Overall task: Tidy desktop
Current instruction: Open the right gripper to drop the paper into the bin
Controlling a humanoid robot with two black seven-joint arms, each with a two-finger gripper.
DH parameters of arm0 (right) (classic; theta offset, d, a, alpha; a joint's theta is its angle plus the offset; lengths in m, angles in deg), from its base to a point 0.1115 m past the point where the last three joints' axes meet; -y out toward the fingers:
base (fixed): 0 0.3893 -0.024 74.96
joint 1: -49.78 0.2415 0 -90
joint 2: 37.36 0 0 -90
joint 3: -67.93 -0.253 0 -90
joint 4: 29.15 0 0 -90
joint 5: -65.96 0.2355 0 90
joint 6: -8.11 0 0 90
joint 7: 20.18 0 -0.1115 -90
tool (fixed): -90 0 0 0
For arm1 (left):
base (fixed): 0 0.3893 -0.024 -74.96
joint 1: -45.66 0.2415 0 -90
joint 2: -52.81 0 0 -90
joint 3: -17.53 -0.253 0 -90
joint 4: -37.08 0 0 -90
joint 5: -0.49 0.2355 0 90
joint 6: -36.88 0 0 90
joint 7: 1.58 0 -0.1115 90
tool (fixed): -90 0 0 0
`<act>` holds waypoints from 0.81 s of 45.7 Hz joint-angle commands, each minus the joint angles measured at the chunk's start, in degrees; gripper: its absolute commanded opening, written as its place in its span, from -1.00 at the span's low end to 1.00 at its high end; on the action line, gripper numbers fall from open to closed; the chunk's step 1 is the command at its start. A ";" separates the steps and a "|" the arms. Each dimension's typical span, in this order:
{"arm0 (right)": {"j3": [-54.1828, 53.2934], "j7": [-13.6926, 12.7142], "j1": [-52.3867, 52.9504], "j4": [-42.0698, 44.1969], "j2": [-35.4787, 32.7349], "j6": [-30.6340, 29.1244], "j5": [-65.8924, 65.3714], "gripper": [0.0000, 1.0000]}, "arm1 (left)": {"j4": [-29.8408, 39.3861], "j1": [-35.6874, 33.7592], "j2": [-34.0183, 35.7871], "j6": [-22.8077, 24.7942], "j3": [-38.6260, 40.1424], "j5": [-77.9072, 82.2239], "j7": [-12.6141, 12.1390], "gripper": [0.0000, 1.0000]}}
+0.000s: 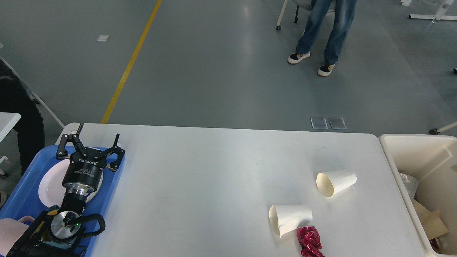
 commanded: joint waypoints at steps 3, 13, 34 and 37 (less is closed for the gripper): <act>-10.32 0.08 -23.74 28.73 13.45 3.26 0.01 -1.00 | 0.00 -0.01 0.00 0.00 0.00 0.00 0.00 0.93; -10.15 0.17 -31.32 37.20 21.11 7.22 -0.34 -1.00 | 0.00 -0.01 0.00 0.00 0.00 0.00 0.00 0.93; -10.50 0.08 -31.67 37.11 22.17 8.19 -0.07 1.00 | 0.00 -0.09 0.00 0.00 0.00 0.00 0.00 0.93; -10.41 0.08 -31.58 36.93 22.35 8.19 -0.07 1.00 | 0.00 -0.09 0.00 0.00 0.00 0.00 -0.01 0.93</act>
